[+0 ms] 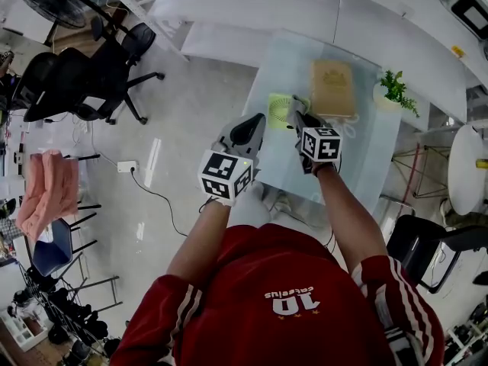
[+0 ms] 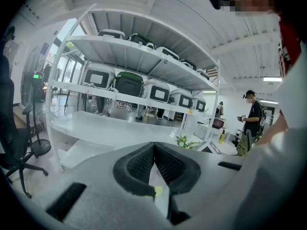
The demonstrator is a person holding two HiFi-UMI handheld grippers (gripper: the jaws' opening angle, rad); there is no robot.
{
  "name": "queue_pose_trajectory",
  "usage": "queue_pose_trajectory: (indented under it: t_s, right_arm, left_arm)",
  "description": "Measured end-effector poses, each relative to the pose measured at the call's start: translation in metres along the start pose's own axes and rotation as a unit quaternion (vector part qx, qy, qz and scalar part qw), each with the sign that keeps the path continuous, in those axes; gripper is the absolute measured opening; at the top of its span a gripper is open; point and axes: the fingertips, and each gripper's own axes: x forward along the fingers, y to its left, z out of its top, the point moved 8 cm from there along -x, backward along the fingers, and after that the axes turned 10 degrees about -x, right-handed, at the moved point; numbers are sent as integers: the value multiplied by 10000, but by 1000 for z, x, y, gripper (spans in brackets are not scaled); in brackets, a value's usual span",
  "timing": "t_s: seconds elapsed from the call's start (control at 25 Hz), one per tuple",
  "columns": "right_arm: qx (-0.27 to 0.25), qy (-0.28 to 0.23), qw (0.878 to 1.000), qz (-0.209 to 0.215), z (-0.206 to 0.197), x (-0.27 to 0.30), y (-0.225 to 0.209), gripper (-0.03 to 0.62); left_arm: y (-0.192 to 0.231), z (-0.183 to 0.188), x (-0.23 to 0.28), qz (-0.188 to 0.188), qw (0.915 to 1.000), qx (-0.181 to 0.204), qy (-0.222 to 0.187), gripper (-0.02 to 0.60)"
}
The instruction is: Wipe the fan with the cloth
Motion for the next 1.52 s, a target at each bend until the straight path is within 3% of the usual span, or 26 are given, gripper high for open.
queue_pose_trajectory:
  t_s: [1.52]
  right_arm:
    - [-11, -70, 9993, -372, -13, -56, -27, 23]
  left_arm:
    - [-41, -17, -1, -174, 9998, 51, 40, 5]
